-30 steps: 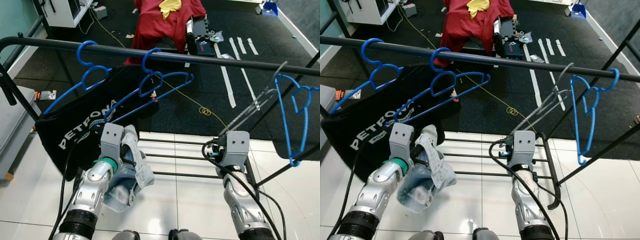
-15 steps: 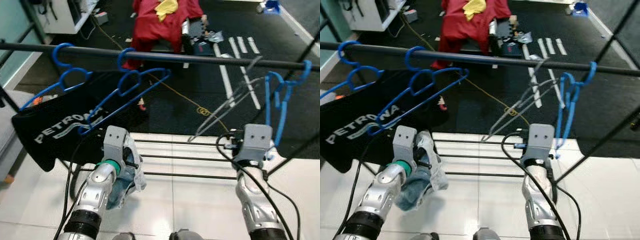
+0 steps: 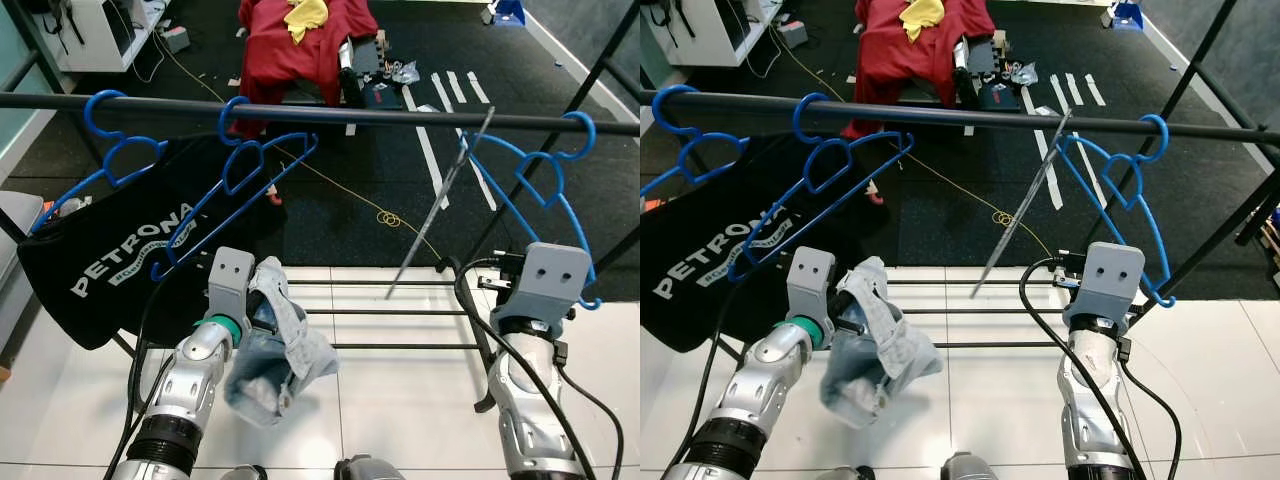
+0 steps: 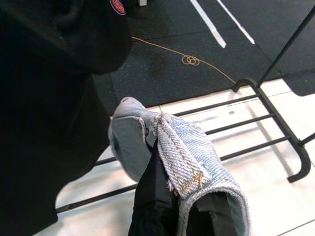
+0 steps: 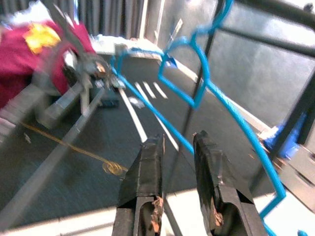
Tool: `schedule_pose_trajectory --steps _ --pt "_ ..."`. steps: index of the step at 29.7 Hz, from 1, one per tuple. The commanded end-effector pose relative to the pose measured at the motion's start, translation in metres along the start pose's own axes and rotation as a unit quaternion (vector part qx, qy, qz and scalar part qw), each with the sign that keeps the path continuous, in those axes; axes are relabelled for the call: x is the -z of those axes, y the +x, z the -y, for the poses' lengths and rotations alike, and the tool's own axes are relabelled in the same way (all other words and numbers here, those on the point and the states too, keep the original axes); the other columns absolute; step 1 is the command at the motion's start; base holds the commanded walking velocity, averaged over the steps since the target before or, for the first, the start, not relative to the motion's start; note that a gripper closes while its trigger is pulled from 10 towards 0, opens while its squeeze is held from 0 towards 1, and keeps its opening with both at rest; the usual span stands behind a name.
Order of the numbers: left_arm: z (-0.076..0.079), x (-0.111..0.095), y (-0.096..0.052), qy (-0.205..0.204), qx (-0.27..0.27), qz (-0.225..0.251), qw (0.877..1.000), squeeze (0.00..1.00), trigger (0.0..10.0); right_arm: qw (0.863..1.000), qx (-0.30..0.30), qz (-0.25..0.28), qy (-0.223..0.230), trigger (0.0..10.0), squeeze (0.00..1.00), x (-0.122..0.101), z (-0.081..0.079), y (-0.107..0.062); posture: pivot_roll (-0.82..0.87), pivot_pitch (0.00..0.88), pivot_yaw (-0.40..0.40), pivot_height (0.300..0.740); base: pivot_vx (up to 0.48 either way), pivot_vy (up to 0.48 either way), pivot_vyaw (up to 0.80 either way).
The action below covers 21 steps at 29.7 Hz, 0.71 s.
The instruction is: Hang hanger
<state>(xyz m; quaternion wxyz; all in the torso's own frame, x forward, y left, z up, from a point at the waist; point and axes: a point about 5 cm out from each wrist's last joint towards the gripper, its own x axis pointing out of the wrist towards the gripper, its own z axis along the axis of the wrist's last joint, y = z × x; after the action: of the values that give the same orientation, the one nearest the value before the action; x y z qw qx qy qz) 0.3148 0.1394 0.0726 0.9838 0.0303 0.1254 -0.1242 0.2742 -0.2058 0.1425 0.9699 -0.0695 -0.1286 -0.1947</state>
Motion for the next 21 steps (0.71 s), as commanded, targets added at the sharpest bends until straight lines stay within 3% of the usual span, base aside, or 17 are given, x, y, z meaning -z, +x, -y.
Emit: schedule_pose_trajectory --steps 1,3,4,12,13,18,21 --pt "0.002 0.001 0.000 0.003 0.005 0.000 1.000 0.00 10.0 1.000 0.001 0.008 0.007 10.0 0.00 -0.002 0.002 -0.002 -0.07 0.083 0.034 0.740 0.000 0.000 0.00" --pt "0.001 0.000 0.000 0.004 0.008 0.001 1.000 0.00 10.0 0.999 -0.018 0.035 0.034 10.0 0.00 -0.013 -0.005 -0.001 -0.07 0.083 0.038 0.740 0.000 0.000 0.00" --pt "0.001 -0.001 0.000 0.005 0.010 0.001 1.000 0.00 10.0 0.996 -0.038 0.057 0.054 10.0 1.00 -0.023 -0.013 0.001 -0.08 0.082 0.039 0.740 0.000 0.000 0.00" --pt "0.001 -0.004 0.001 0.005 0.014 0.006 1.000 0.00 10.0 0.993 -0.054 0.073 0.068 10.0 1.00 -0.038 -0.022 0.007 -0.08 0.084 0.037 0.740 0.000 0.000 0.00" --pt "0.002 -0.006 0.001 0.003 0.017 0.010 1.000 0.00 10.0 0.994 -0.057 0.069 0.066 10.0 1.00 -0.049 -0.024 0.015 -0.08 0.084 0.038 0.740 0.000 0.000 0.00" --pt "0.003 -0.007 0.001 0.002 0.018 0.011 1.000 0.00 10.0 0.994 -0.061 0.067 0.066 10.0 1.00 -0.053 -0.024 0.018 -0.08 0.084 0.038 0.740 0.000 0.000 0.00" --pt "0.003 -0.008 0.002 0.003 0.020 0.012 1.000 0.00 10.0 0.996 -0.063 0.042 0.055 10.0 1.00 -0.055 -0.020 0.029 -0.08 0.082 0.037 0.740 0.000 0.000 0.00"
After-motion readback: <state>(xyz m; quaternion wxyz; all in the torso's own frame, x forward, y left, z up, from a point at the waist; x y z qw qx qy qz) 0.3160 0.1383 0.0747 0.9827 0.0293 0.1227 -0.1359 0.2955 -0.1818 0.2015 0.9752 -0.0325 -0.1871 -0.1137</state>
